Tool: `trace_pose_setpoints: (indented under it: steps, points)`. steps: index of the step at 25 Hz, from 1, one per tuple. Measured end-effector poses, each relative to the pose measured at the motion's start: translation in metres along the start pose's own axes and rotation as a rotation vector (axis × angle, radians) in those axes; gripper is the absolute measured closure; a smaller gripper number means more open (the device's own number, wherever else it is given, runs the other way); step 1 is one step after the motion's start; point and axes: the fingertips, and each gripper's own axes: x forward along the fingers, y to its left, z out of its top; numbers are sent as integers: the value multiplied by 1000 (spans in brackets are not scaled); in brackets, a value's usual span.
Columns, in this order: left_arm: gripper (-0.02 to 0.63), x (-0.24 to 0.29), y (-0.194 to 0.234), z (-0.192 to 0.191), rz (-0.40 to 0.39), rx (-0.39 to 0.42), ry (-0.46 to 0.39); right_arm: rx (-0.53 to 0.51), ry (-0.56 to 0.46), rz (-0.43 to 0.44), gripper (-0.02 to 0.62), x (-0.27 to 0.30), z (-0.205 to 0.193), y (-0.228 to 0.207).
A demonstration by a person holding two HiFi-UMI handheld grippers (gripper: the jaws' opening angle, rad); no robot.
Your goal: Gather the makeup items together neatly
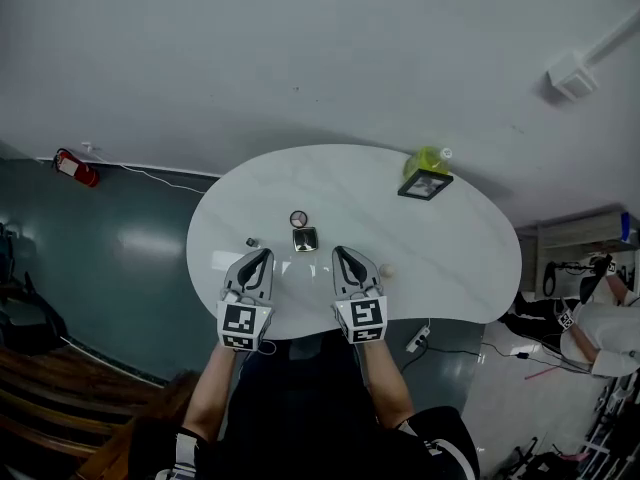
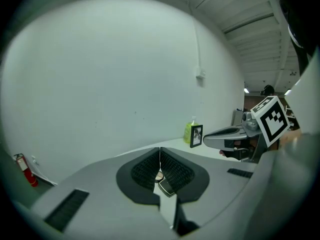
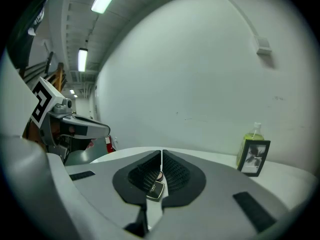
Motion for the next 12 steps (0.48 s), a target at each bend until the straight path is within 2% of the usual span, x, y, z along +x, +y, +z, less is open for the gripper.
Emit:
trace_pose_setpoints:
  steps: [7,12]
  points:
    - [586,20,20,-29,-123,16,62,50,46,-97,561,30,-25,9]
    - [586,30,30,-46,-190,18,104,92,86,-124,561,46,-46,21]
